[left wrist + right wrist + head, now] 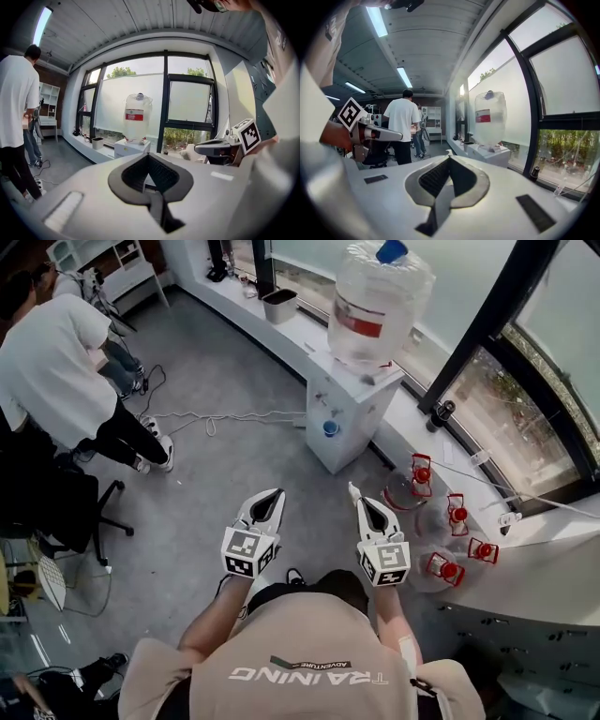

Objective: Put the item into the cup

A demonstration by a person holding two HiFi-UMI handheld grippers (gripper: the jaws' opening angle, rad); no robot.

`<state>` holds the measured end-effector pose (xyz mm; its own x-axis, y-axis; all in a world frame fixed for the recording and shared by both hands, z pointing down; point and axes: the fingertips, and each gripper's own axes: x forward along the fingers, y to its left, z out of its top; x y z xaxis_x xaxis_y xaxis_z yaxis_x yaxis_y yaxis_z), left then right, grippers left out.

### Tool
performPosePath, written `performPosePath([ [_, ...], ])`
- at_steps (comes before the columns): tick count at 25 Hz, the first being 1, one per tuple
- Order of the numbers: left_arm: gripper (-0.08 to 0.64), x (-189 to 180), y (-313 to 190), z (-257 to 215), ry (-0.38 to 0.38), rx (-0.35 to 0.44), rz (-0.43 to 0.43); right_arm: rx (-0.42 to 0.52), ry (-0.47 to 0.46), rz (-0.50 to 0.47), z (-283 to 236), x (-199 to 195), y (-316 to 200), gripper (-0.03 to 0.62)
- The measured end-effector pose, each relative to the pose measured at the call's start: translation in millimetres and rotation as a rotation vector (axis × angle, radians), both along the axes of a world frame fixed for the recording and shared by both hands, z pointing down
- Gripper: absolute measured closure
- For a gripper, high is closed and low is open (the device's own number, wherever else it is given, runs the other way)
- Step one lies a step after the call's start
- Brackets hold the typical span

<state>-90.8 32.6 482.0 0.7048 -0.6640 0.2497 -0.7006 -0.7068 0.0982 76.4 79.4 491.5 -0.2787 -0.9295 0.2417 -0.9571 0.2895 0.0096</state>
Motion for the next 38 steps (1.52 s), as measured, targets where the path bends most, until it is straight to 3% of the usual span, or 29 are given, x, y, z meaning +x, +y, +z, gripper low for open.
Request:
performPosePath([
  [10, 0.552, -0.9, -41.8, 43.4, 0.005, -0.105, -0.011, -0.061, 0.007, -0.004, 24.1, 2.8, -40.6, 0.581],
  [25, 0.552, 58.9, -142.9, 21.6, -0.031, -0.052, -0.004, -0.046, 0.002, -0.087, 26.3, 46.9, -168.5, 0.581],
  [34, 0.552, 85.8, -194.0, 25.0, -0.047, -0.062, -0.057, -0.068, -0.026, -0.138, 41.6, 70.4, -215.3, 0.581],
  [38, 0.552, 89.7, -208.6, 28.0, -0.044, -0.057, -0.079, -0.062, 0.013, -0.162, 47.8, 72.1, -233.8, 0.581],
])
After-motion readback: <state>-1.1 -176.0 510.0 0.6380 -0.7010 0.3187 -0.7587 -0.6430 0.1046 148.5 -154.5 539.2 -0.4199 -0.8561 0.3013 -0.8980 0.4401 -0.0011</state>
